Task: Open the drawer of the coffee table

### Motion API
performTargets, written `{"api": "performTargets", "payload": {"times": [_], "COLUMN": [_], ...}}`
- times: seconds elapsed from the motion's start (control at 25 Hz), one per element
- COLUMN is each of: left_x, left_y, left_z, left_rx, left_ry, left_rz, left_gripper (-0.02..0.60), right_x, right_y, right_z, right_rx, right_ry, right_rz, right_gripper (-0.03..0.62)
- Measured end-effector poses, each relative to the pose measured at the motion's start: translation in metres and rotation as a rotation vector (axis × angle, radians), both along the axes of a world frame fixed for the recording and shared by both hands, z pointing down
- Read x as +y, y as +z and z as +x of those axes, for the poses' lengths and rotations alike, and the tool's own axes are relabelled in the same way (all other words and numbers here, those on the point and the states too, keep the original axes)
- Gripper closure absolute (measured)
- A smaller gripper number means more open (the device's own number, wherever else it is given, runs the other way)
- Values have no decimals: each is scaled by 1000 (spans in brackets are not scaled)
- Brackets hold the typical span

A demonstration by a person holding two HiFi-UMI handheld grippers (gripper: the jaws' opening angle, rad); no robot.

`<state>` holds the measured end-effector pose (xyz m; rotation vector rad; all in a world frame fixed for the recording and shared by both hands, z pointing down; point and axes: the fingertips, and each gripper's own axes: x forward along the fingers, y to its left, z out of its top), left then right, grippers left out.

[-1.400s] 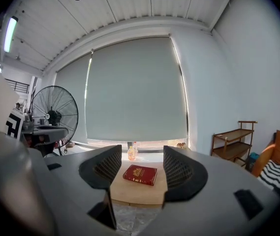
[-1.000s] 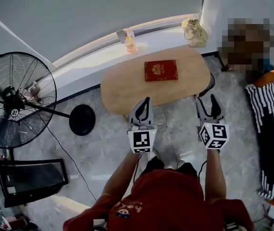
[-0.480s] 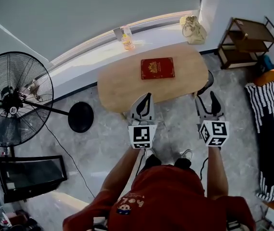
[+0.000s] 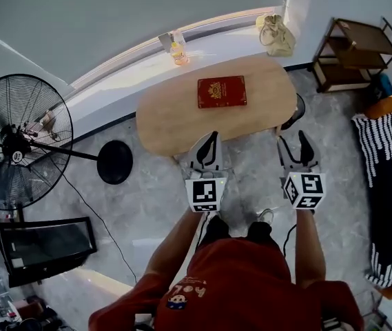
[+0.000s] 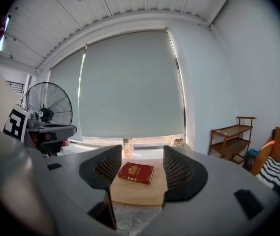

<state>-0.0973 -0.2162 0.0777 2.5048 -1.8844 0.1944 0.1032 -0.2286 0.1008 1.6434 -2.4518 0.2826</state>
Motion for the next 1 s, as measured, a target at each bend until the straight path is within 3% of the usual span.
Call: {"api": "performTargets", "payload": {"times": [0.2, 0.44, 0.6, 0.84, 1.0], "left_x": [-7, -17, -20, -25, -27], "left_y": [27, 104, 184, 326, 419], "left_z": [14, 20, 18, 23, 16], "left_rx": [-4, 45, 76, 29, 39], "left_ry": [16, 8, -13, 24, 10], "left_rz": [-21, -19, -30, -1, 6], "left_gripper": [574, 574, 574, 574, 574], "right_x": [-6, -16, -22, -36, -44], "right_y": [30, 122, 205, 342, 430], "right_z": [1, 2, 1, 4, -1], "right_rx": [7, -15, 13, 48, 80], "right_ry": [-23, -32, -59, -95, -126], "right_rz": [-36, -95, -98, -65, -22], "right_gripper": [355, 355, 355, 355, 355]}}
